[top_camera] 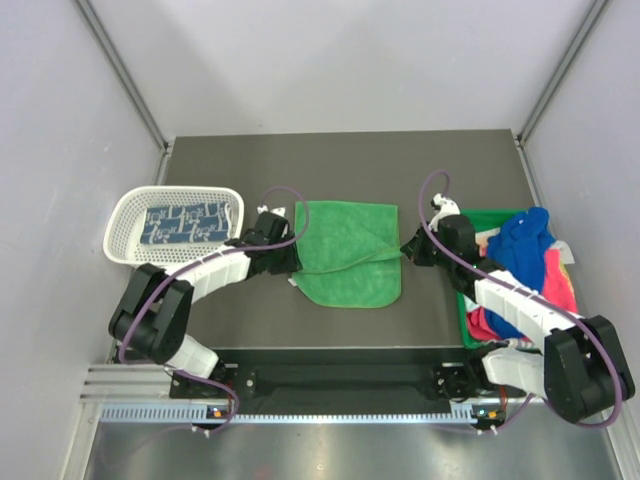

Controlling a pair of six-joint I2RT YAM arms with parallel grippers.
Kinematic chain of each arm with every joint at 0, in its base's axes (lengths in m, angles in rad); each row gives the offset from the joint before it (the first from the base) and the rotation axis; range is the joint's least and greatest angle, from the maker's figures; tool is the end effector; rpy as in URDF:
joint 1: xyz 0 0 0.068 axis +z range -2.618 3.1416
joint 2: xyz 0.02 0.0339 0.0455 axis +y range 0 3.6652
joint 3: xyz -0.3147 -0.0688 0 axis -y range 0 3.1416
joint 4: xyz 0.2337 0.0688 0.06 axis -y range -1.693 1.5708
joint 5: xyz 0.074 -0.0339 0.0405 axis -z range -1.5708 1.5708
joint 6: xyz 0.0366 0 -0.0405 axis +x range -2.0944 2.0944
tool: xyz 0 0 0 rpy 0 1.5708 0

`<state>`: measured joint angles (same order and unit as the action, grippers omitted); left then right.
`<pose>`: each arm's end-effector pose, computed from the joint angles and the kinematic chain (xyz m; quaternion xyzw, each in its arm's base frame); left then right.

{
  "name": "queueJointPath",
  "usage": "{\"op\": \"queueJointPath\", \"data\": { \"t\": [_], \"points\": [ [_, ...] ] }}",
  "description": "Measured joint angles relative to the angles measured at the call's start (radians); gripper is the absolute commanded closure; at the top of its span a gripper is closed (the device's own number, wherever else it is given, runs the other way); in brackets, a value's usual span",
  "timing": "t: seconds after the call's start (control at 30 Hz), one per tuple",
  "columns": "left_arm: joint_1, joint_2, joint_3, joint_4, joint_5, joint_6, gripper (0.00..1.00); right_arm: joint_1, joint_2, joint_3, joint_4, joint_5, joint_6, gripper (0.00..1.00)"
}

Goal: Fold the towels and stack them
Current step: Fold the towel

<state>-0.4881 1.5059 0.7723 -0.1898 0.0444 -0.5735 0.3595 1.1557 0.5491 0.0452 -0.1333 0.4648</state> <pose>0.2466 -0.1328 0.2274 -0.0334 0.9473 -0.1791 0.2636 0.1973 0.0794 0.2588 0.0138 0.8739 0.2467 0.4187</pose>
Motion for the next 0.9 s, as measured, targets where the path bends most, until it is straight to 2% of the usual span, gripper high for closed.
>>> {"op": "queueJointPath", "data": {
  "t": [0.4,0.53,0.57,0.63,0.9],
  "points": [
    [0.0,0.037,0.068,-0.016,-0.02,0.034,0.76,0.0,0.013,0.0,0.01,0.0,0.0,1.0],
    [0.0,0.046,0.079,-0.019,-0.02,0.047,0.84,0.0,0.013,0.0,0.015,0.0,0.0,1.0],
    [0.0,0.047,0.079,-0.021,-0.02,0.049,0.93,0.0,0.013,0.0,0.015,0.0,0.0,1.0],
    [0.0,0.048,0.079,-0.024,-0.02,0.051,0.99,0.0,0.013,0.0,0.015,0.0,0.0,1.0],
    [0.0,0.049,0.082,-0.05,-0.02,0.056,1.0,0.0,0.014,0.0,0.015,0.0,0.0,1.0]
  ]
}}
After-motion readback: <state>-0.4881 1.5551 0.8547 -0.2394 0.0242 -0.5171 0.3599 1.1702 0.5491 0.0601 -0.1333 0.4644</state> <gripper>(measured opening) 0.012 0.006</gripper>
